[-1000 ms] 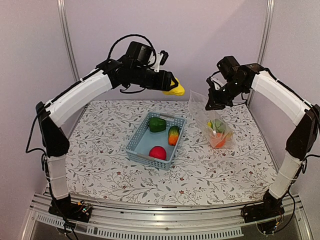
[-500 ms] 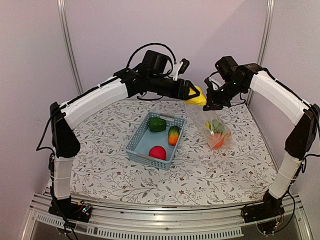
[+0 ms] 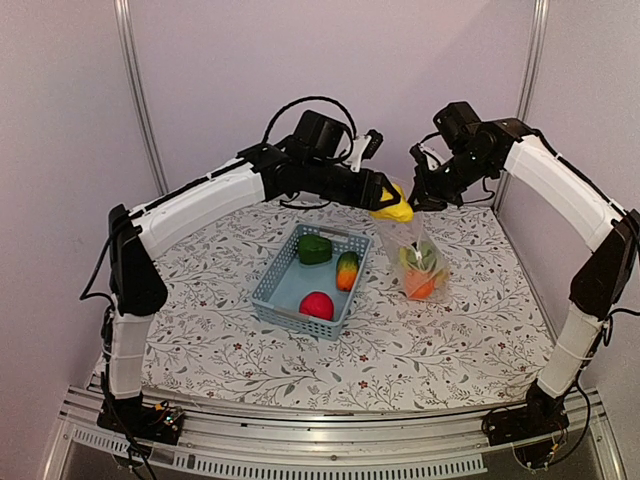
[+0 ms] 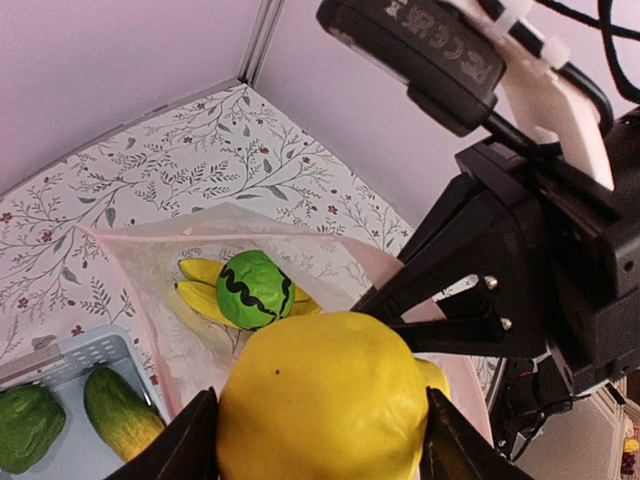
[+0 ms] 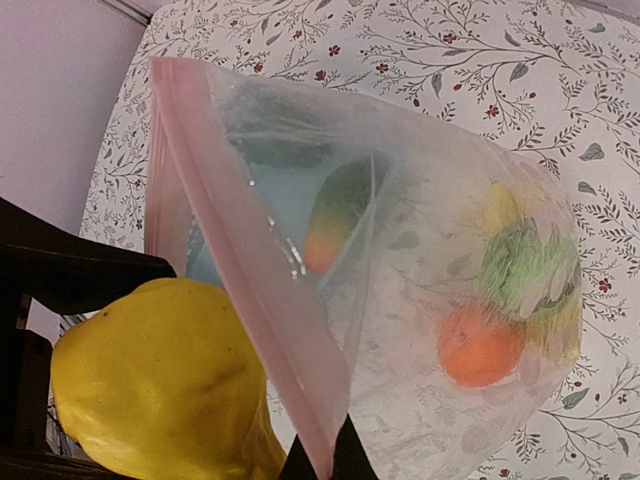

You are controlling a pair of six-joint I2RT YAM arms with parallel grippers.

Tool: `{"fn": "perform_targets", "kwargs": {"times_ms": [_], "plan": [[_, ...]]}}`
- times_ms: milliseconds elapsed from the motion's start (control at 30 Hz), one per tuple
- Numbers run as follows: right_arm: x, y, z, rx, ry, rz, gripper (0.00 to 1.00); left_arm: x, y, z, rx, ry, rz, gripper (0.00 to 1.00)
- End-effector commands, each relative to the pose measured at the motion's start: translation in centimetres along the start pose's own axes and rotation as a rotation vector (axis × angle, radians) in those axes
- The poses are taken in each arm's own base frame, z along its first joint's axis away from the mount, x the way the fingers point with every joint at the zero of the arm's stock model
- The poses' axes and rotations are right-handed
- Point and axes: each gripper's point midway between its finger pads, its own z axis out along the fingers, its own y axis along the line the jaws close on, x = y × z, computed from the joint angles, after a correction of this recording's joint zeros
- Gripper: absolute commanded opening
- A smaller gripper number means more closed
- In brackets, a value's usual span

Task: Place the food in the zip-top bag and seal the zipper
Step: Place the fake fruit in the zipper food storage bag.

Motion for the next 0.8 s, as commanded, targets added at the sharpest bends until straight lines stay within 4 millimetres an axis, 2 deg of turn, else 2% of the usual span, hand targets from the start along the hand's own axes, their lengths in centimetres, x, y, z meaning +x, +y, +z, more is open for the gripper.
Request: {"fn": "perform_targets", "kwargs": {"times_ms": [0,133,333,367,400,433,600,767], "plan": [[-0.1,0.7,-0.7,-0.011,-0.001,-0.005,0.00,2.2,1.2,1.3,-0.064,0.055,-0.004,0.54],[-0.2,0.7,-0.8,-0.010,-0.005,-0.003,0.00,2.9,2.7,1.6,-0.138,0.069,-0.021,0.57],[-0.3,0.8,-0.7,-0.015,-0.008,-0.001,0.00,2.8,3.5,1.4,-0.188,0.061,-0.056,0.76],[-0.2,0.8,-0.5,-0.017,-0.002,0.000,0.00,2.5,3.4,1.3,-0.187,0.053,-0.064,0.81],[-0.1,0.9,-0.3,-0.022,0.002,0.000,0.00,2.2,3.2,1.1,-0.183,0.044,-0.068,0.96],[-0.1,0.9,-0.1,-0.029,0.008,0.004,0.00,1.7,3.0,0.9,-0.179,0.030,-0.071,0.99],[0.1,0.7,0.7,-0.080,0.027,0.040,0.00,-1.5,1.6,-1.1,-0.140,-0.055,-0.068,1.00],[-0.4,0.0,0.6,-0.077,0.020,0.053,0.00,-4.6,1.6,-4.6,-0.162,-0.146,-0.061,1.00]]}}
